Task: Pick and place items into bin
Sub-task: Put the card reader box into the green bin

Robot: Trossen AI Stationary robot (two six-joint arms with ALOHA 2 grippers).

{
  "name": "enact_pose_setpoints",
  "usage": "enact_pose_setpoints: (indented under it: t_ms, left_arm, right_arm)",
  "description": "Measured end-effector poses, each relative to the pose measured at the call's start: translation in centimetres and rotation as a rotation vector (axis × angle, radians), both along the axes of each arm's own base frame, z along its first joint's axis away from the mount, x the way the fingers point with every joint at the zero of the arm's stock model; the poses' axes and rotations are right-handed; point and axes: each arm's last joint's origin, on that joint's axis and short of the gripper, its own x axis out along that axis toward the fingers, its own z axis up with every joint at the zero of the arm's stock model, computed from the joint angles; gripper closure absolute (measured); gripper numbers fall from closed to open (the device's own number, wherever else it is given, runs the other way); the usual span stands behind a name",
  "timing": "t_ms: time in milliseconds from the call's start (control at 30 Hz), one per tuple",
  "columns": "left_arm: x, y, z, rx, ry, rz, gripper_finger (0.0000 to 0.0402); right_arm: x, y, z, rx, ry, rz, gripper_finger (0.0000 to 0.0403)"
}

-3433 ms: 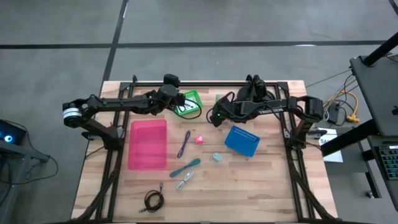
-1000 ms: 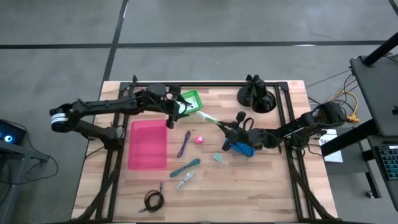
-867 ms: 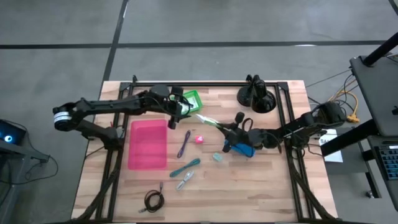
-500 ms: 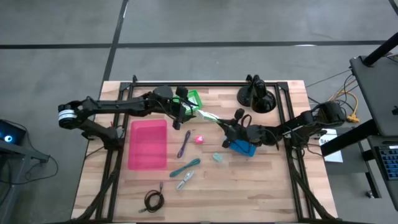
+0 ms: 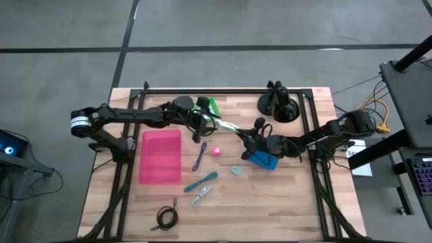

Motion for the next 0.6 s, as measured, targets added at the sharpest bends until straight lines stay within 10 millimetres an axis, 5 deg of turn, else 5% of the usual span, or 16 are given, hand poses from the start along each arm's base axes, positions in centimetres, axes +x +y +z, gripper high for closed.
enact_pose_setpoints:
  t_ms: [333, 600]
  left_arm:
    - [0.86, 0.16, -0.16, 0.027, -0.013, -0.011, 0.0185]
    - [0.95, 0.12, 0.03, 0.033, -0.033, -0.013, 0.0233]
  right_arm:
    - [0.00, 0.00, 0.00, 0.000, 0.001, 0.000, 0.0379]
    - [0.00, 0.00, 0.00, 0.003, -0.001, 0.001, 0.0379]
